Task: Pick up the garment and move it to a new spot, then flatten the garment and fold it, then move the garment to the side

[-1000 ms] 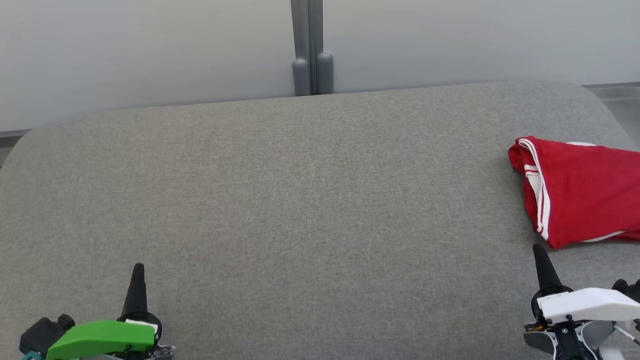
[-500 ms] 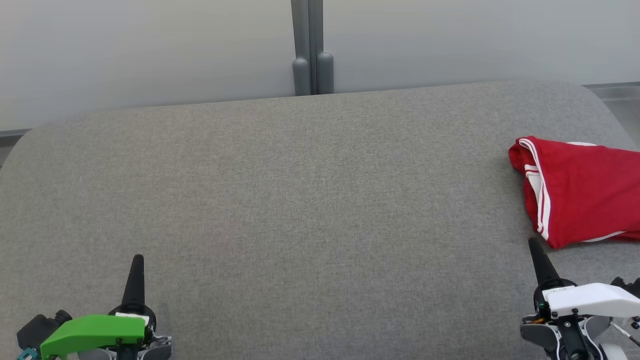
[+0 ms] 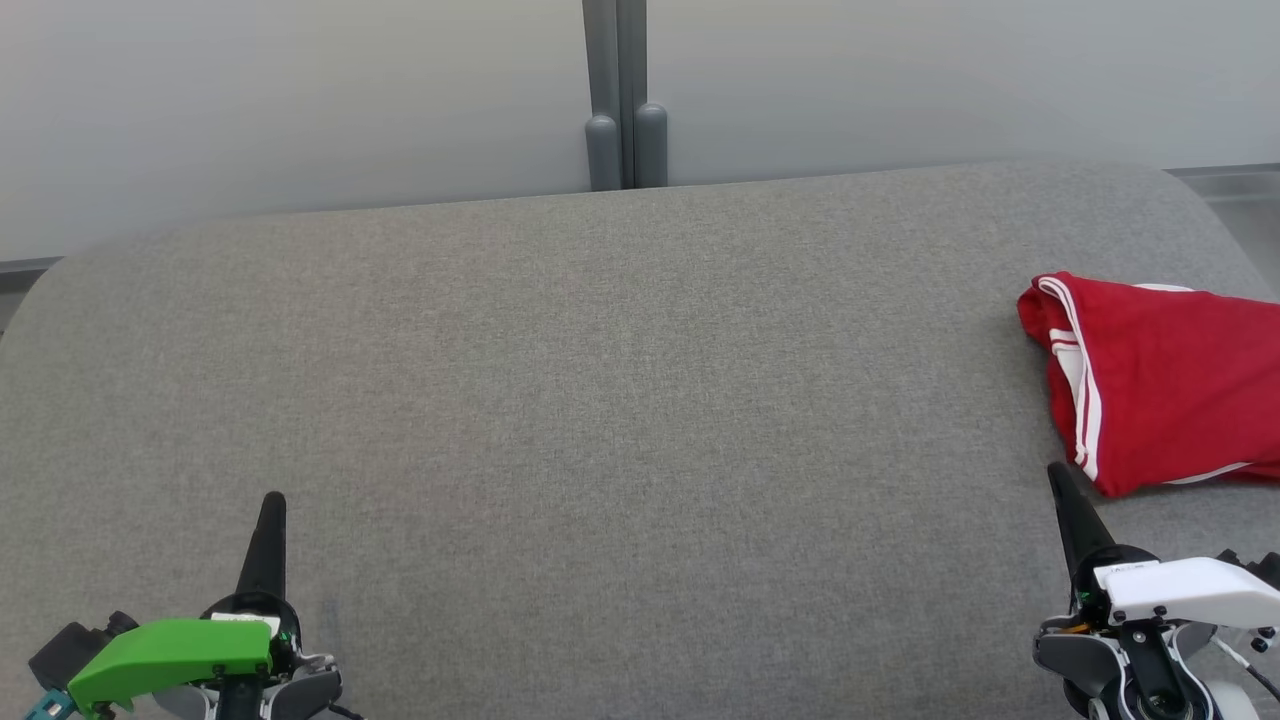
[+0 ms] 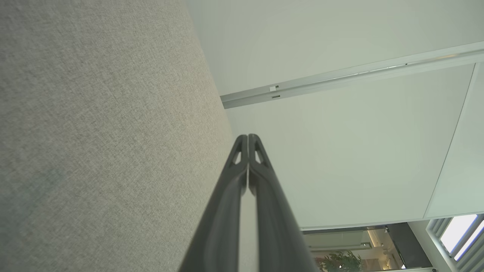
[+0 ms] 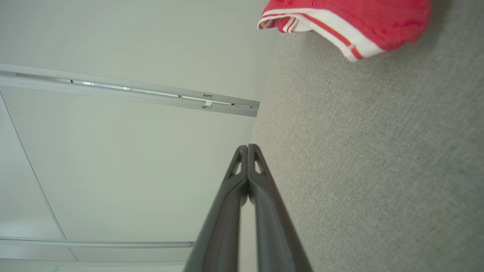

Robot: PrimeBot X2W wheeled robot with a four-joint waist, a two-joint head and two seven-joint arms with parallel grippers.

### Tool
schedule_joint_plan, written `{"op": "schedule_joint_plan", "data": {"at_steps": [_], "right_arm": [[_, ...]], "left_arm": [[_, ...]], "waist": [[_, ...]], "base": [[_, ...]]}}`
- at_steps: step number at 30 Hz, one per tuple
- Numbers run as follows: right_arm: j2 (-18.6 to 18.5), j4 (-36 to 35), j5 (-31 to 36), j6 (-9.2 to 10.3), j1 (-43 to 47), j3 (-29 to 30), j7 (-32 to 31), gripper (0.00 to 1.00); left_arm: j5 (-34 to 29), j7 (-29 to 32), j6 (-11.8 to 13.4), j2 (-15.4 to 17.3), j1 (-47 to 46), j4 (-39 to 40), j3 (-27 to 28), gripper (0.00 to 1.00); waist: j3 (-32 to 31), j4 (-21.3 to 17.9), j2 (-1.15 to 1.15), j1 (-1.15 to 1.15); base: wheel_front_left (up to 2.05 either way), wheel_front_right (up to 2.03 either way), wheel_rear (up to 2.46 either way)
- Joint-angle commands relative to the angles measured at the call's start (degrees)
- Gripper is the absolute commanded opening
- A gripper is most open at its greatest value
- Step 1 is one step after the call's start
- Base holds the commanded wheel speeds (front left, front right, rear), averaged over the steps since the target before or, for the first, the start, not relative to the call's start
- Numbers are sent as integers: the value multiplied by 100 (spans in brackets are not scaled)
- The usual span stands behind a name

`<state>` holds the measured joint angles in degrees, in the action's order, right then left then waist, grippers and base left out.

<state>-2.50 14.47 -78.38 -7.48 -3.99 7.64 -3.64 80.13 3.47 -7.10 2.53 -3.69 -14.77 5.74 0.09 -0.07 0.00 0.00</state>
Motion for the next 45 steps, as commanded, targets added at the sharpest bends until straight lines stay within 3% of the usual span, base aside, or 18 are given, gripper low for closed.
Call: {"op": "schedule_joint_plan", "data": {"at_steps": [1, 27, 45], "right_arm": [[-36, -54, -136, -3, -106, -15, -34, 0], [-53, -122, -1433, -2, -192, -112, -326, 0], [-51, -120, -1427, -2, -189, -110, -331, 0]], "left_arm": [[149, 32, -33, 45, -117, 53, 31, 0], [1253, 306, -54, 54, -232, 149, 73, 0], [1240, 309, -51, 53, -217, 147, 73, 0]], "waist": [[0, 1, 0, 0], [6, 7, 0, 0], [7, 7, 0, 0]], "base": [[0, 0, 0], [0, 0, 0], [0, 0, 0]]}}
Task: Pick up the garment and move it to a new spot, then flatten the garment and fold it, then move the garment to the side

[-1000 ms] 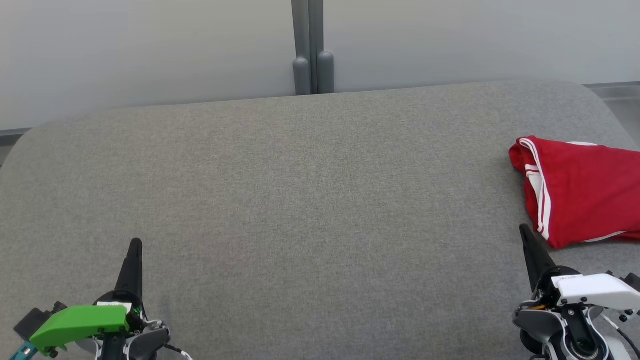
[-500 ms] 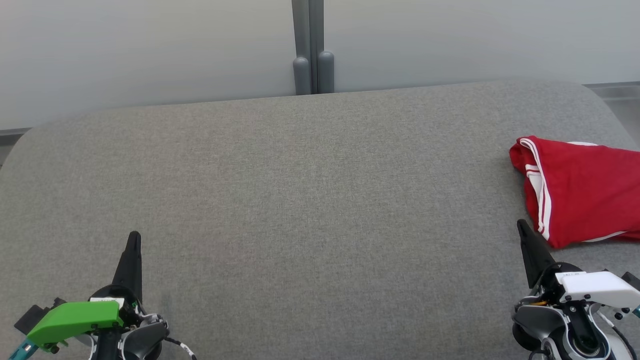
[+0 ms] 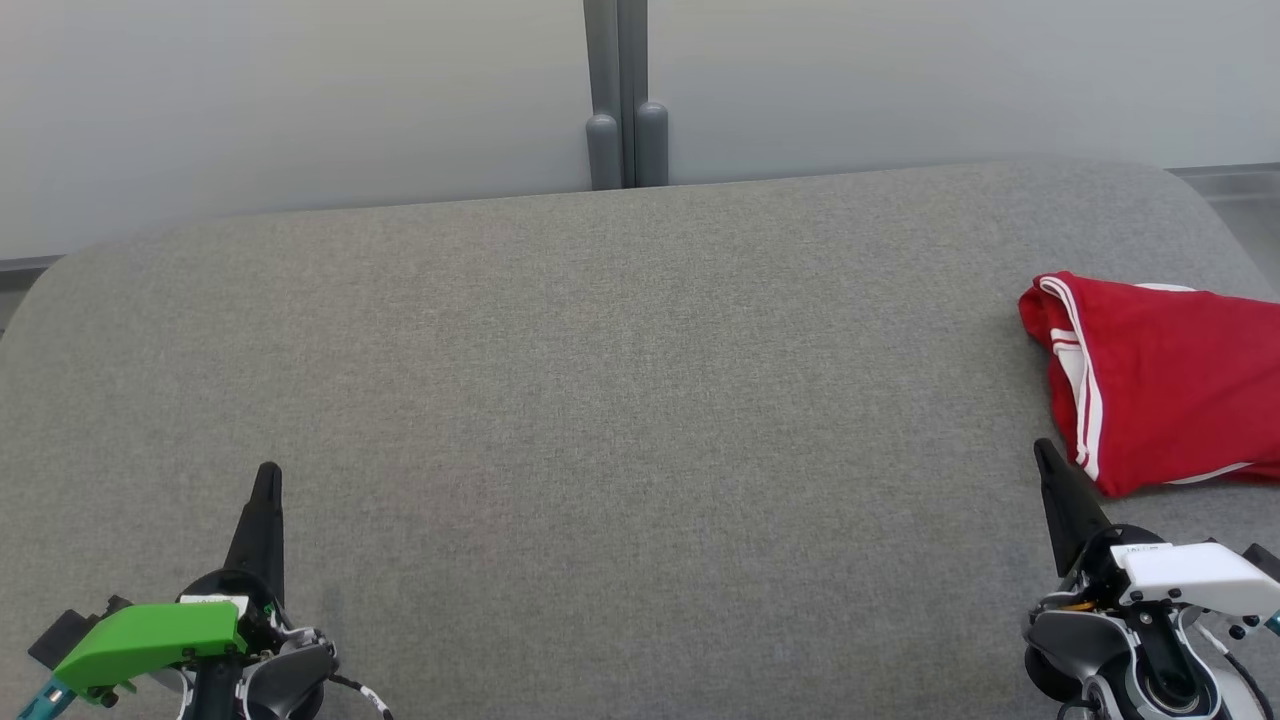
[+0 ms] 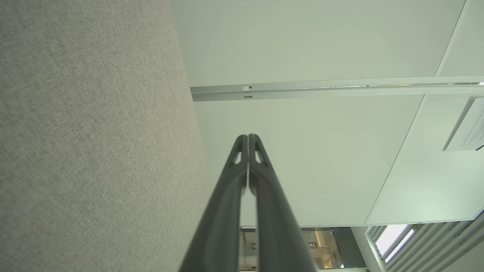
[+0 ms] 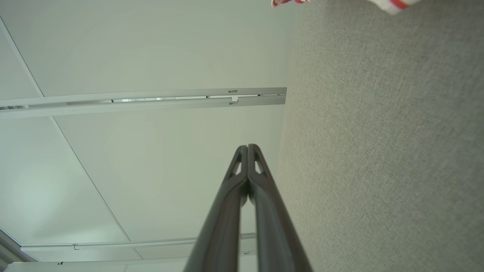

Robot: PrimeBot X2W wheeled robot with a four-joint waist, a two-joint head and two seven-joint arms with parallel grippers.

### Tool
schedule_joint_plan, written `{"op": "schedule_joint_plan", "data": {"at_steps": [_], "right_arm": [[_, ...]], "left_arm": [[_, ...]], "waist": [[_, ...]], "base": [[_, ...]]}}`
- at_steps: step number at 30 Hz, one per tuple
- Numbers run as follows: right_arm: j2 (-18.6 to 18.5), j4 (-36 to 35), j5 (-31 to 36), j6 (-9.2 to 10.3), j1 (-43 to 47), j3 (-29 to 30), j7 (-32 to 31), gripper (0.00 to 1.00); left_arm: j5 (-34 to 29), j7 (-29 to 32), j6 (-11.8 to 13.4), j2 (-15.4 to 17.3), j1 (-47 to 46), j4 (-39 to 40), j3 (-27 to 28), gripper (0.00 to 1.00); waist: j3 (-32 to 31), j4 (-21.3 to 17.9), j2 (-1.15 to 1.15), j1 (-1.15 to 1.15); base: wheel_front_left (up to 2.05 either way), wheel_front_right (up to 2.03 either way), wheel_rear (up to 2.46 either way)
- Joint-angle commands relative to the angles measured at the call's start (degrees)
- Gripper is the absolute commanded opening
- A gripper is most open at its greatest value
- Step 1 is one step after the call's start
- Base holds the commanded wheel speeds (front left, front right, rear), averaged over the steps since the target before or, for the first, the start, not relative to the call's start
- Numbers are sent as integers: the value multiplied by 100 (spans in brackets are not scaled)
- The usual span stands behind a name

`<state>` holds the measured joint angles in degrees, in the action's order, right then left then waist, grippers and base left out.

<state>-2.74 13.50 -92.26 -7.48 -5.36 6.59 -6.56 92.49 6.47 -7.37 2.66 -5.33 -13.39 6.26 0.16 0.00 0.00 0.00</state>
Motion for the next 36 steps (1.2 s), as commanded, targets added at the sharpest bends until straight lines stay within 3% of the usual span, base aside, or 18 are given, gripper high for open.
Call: {"op": "schedule_joint_plan", "data": {"at_steps": [1, 36], "right_arm": [[-27, -22, -40, -2, -52, -4, -38, 0], [-27, -22, -41, -2, -51, -5, -38, 0]], "left_arm": [[4, 9, -24, 40, -54, 8, 22, 0], [4, 8, -24, 40, -54, 10, 20, 0]], "waist": [[0, 0, 0, 0], [0, 0, 0, 0]], "base": [[0, 0, 0], [0, 0, 0]]}}
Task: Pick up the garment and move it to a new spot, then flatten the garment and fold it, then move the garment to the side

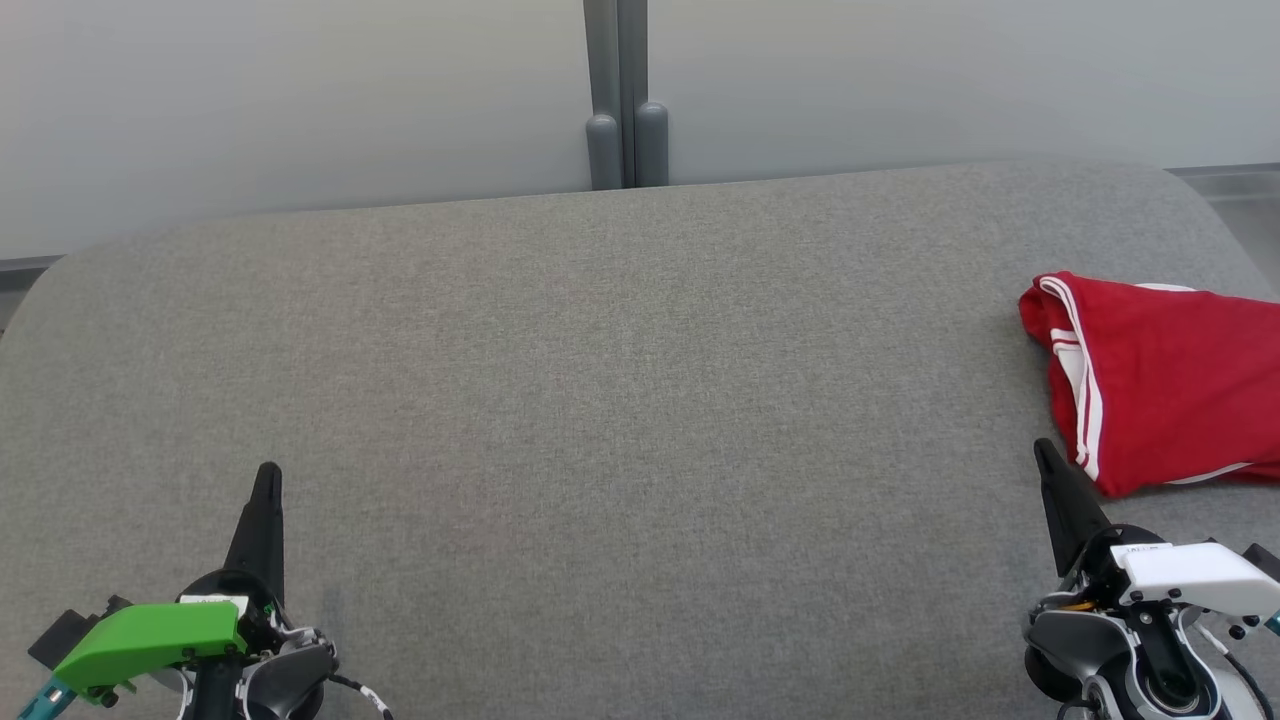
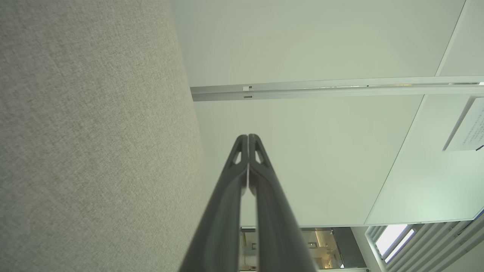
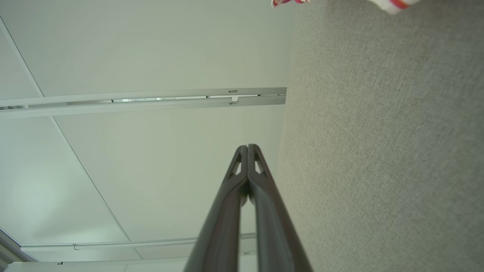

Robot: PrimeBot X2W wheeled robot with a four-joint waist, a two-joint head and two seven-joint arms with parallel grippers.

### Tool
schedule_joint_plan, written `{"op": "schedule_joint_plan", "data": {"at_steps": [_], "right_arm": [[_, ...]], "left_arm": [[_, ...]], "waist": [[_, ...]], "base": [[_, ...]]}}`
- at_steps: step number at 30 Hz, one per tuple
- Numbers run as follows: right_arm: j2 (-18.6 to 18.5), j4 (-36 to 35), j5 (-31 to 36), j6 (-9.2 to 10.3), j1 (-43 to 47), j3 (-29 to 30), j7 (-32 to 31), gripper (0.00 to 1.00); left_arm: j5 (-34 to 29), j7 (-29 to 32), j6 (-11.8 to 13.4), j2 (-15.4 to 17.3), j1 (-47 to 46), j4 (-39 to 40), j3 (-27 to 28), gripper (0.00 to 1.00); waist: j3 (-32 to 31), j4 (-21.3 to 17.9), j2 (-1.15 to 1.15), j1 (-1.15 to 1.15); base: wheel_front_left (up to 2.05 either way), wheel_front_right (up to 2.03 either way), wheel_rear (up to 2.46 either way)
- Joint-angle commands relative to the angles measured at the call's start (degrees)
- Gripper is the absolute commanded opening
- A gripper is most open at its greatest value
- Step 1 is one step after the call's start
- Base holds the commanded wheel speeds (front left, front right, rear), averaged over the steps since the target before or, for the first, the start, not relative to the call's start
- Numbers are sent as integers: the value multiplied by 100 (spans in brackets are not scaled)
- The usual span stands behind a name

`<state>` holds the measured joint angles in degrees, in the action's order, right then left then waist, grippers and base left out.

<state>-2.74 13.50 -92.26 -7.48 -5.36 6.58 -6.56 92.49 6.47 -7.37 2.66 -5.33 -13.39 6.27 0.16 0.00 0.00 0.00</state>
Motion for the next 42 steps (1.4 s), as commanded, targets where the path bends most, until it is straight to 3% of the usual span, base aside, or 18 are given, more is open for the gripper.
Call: {"op": "schedule_joint_plan", "data": {"at_steps": [1, 42], "right_arm": [[-27, -22, -41, -2, -51, -4, -38, 0], [-27, -22, -41, -2, -51, -4, -37, 0]], "left_arm": [[4, 8, -24, 40, -54, 10, 19, 0], [4, 7, -25, 40, -53, 11, 18, 0]], "waist": [[0, 0, 0, 0], [0, 0, 0, 0]], "base": [[0, 0, 0], [0, 0, 0]]}}
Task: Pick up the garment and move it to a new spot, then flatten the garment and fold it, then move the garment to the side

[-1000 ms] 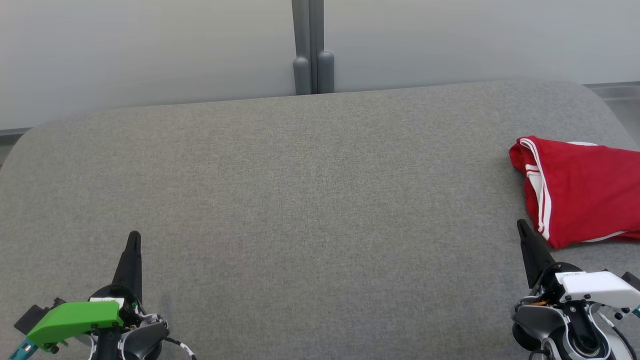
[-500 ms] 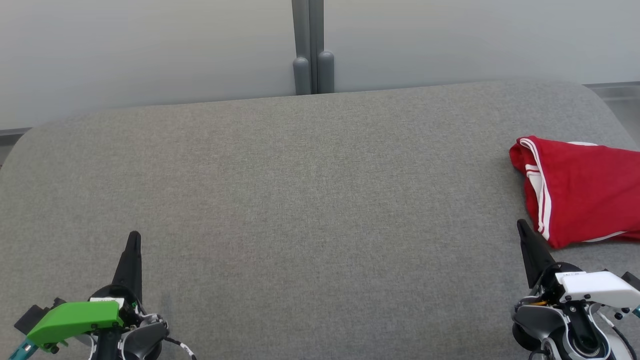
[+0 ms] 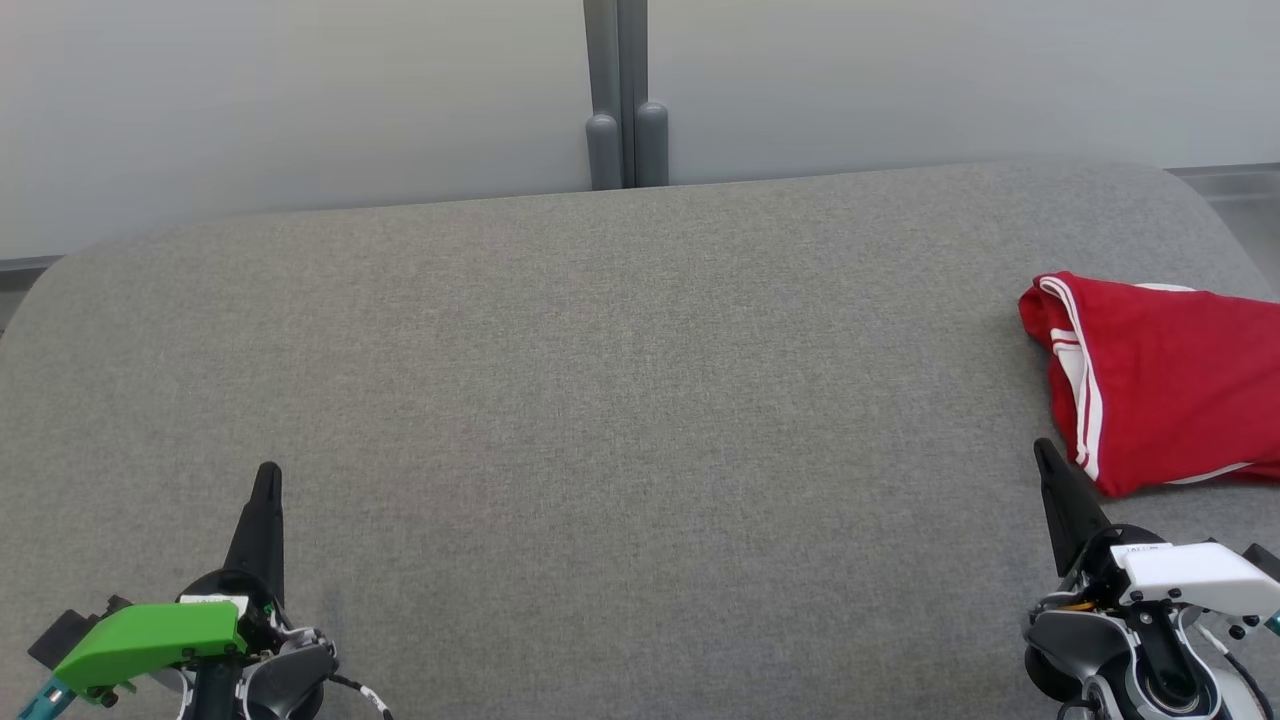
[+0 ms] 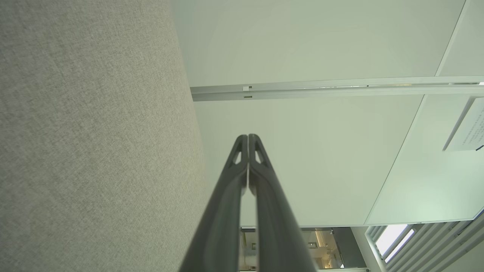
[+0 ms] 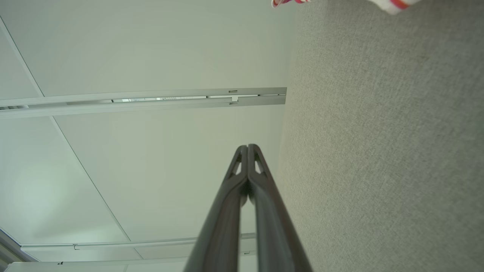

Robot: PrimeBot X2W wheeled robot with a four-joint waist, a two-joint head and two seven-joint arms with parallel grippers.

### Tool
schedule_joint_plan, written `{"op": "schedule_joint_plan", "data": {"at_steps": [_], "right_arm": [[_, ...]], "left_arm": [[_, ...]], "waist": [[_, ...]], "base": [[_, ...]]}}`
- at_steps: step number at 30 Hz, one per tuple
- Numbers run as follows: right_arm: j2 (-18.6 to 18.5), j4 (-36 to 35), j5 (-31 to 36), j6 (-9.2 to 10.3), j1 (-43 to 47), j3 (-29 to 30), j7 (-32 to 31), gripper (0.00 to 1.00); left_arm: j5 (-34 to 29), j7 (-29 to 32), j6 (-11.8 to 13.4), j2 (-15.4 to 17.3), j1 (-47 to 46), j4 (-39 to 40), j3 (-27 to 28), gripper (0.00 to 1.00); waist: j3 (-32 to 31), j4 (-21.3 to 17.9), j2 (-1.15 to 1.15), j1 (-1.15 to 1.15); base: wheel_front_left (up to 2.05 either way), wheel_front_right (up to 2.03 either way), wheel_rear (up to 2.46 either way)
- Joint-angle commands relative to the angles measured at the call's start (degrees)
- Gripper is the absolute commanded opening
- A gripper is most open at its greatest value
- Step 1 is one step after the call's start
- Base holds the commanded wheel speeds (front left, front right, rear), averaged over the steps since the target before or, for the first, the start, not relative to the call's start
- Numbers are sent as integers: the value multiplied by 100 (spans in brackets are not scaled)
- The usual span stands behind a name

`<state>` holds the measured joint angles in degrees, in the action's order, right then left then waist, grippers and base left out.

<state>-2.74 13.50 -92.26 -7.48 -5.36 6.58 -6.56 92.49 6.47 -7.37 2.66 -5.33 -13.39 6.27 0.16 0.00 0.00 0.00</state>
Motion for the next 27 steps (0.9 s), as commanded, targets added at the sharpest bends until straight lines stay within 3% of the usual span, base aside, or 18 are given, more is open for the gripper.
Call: {"op": "schedule_joint_plan", "data": {"at_steps": [1, 27], "right_arm": [[-27, -22, -41, -2, -51, -4, -37, 0], [-27, -23, -41, -2, -51, -5, -37, 0]], "left_arm": [[4, 7, -25, 40, -53, 11, 18, 0], [4, 7, -25, 40, -53, 10, 18, 0]], "waist": [[0, 0, 0, 0], [0, 0, 0, 0]], "base": [[0, 0, 0], [0, 0, 0]]}}
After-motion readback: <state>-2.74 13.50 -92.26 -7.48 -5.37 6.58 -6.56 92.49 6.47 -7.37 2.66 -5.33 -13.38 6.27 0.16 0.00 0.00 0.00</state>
